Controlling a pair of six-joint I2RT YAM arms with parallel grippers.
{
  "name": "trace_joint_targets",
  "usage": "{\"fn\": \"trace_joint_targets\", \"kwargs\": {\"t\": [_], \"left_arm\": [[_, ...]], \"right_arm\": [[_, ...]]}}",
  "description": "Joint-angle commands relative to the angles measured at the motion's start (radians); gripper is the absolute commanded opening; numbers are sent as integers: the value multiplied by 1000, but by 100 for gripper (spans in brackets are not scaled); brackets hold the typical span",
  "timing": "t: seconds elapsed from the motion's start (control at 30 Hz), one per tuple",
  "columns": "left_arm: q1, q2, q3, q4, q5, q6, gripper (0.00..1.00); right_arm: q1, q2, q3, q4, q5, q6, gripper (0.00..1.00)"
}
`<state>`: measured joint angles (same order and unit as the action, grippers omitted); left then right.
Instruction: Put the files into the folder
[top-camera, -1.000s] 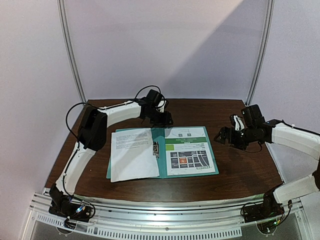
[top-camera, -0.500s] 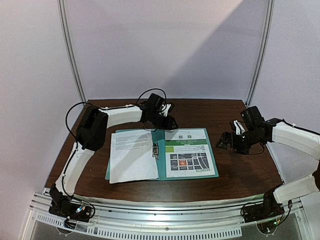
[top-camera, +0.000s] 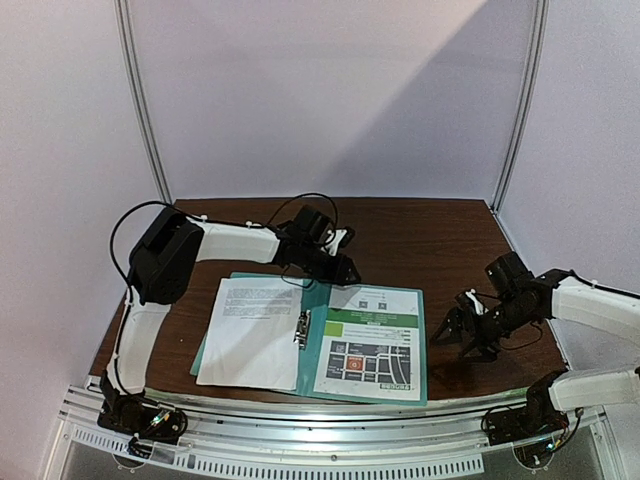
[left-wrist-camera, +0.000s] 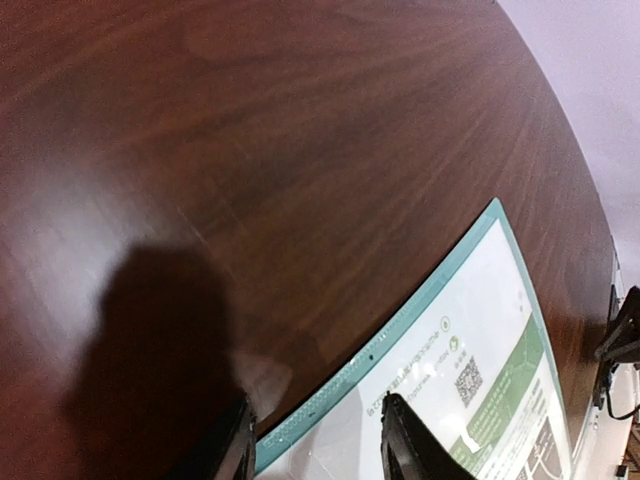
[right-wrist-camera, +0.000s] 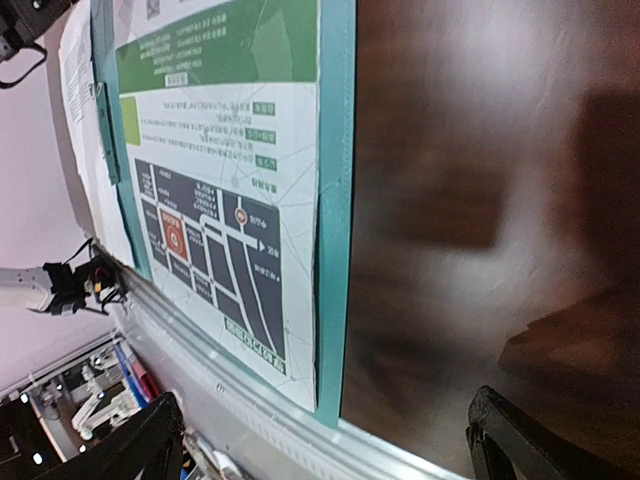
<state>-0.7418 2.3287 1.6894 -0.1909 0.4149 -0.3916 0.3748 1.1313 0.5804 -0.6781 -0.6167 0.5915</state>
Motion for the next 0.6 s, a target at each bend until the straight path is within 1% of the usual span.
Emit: {"fn": "trace_joint_targets", "kwargs": {"t": [0.0, 0.1, 0.27, 0.4, 0.57], "left_arm": [[-17, -40, -111, 2, 10, -37, 43], [-19, -59, -147, 31, 16, -48, 43], [-19, -98, -201, 67, 17, -73, 42], [-19, -124, -237, 97, 17, -89, 42], [-19, -116, -219, 109, 23, -104, 43]], "right_arm": [[56, -64, -57, 2, -101, 65, 99], [142, -89, -99, 55, -123, 129, 99], [250, -107, -143, 120, -84, 216, 97], [329, -152, -198, 227, -2, 311, 95], [447, -182, -269, 376, 79, 422, 91]]}}
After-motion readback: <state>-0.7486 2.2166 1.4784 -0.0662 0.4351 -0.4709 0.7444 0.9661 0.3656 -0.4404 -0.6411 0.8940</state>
